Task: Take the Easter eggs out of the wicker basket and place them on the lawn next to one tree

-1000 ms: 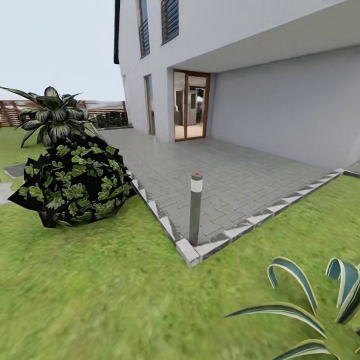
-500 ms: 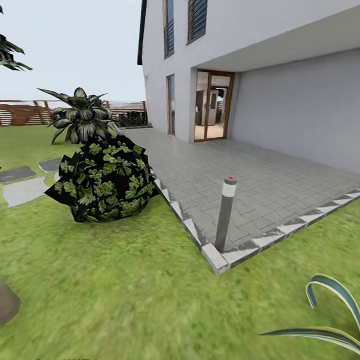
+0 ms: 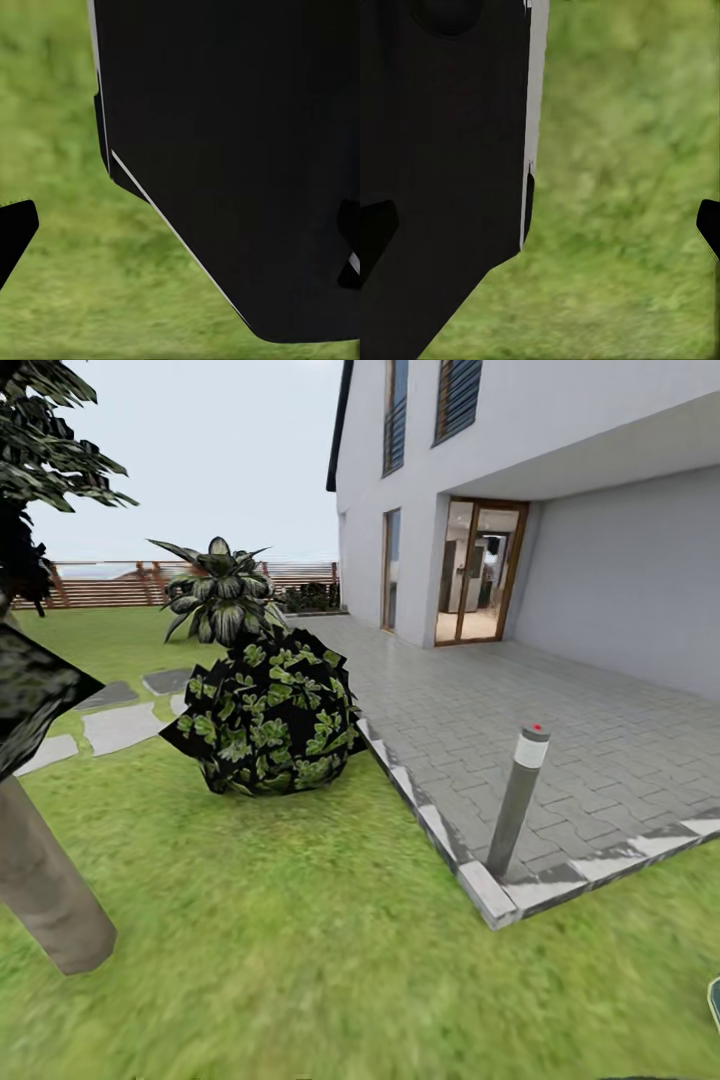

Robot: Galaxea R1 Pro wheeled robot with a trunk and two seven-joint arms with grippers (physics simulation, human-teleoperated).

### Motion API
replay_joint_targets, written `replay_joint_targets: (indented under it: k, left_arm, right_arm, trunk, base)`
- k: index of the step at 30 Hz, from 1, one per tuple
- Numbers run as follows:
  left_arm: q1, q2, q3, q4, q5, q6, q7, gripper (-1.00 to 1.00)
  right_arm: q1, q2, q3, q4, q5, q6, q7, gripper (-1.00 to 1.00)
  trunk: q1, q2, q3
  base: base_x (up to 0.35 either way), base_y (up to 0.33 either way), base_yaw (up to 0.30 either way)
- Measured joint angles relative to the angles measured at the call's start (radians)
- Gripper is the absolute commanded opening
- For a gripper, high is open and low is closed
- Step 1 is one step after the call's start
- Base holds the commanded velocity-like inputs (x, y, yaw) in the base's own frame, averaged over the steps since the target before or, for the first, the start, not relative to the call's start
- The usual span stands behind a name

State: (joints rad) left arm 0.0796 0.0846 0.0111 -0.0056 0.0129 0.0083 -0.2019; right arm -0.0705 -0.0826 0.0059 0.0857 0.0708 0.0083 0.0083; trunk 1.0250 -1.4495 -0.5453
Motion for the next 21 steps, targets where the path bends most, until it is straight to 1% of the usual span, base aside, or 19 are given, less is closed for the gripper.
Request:
replay_joint_targets:
  k: [21]
  left_arm:
    - [0.000,0.000,0.001,0.000,0.001,-0.002,0.001,1.00]
  right_arm:
    - [0.000,0.000,0.000,0.000,0.000,0.001,-0.001,1.00]
  trunk:
    - [0.000,0.000,0.000]
  base:
    - [0.000,0.003,0.255]
